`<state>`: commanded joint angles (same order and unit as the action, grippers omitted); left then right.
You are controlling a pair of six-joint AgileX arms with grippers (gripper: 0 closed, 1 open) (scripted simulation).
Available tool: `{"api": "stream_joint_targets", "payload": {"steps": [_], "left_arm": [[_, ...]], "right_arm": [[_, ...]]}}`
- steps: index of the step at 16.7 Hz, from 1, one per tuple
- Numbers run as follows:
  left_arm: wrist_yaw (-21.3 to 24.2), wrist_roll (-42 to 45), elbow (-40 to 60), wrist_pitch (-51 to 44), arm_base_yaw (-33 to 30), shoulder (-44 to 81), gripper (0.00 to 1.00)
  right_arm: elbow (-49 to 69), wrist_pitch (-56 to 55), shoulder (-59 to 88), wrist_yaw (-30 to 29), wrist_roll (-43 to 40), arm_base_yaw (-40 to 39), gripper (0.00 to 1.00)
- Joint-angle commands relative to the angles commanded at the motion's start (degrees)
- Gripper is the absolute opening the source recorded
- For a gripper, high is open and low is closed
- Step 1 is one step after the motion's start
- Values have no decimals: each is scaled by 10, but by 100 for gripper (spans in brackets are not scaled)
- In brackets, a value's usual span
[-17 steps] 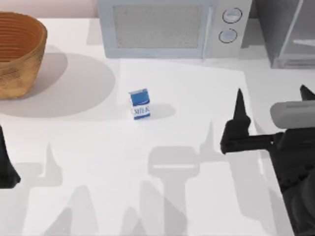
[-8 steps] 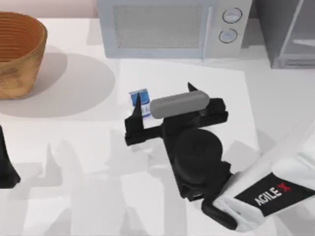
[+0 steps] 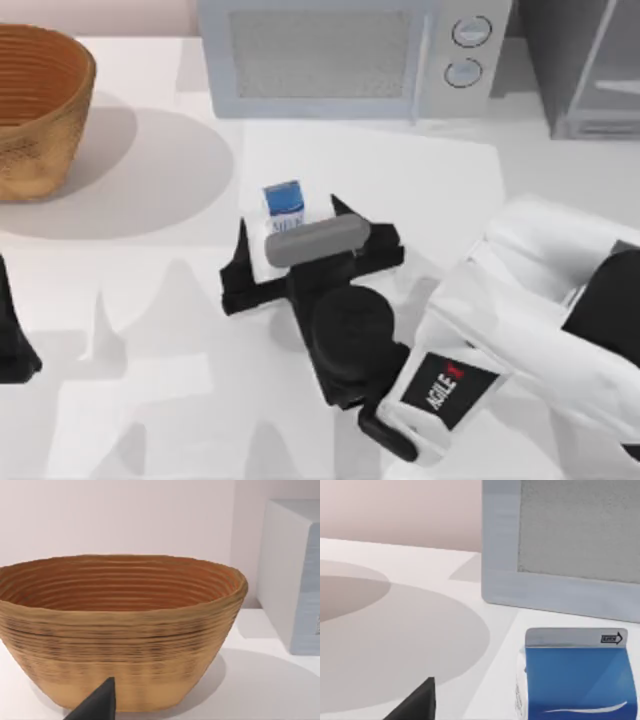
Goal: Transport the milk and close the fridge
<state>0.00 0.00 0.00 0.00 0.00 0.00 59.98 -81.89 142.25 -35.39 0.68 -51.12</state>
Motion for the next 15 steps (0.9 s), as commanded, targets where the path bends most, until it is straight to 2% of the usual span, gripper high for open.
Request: {"api": "stream_joint_targets", "payload": {"steps": [5,15], "left_arm": [[0,0,0,0,0,0,100],[0,0,0,0,0,0,100]], "right_arm": [[0,2,-1,0,0,-2,100],[94,62,31,30,-1,31,100]]}}
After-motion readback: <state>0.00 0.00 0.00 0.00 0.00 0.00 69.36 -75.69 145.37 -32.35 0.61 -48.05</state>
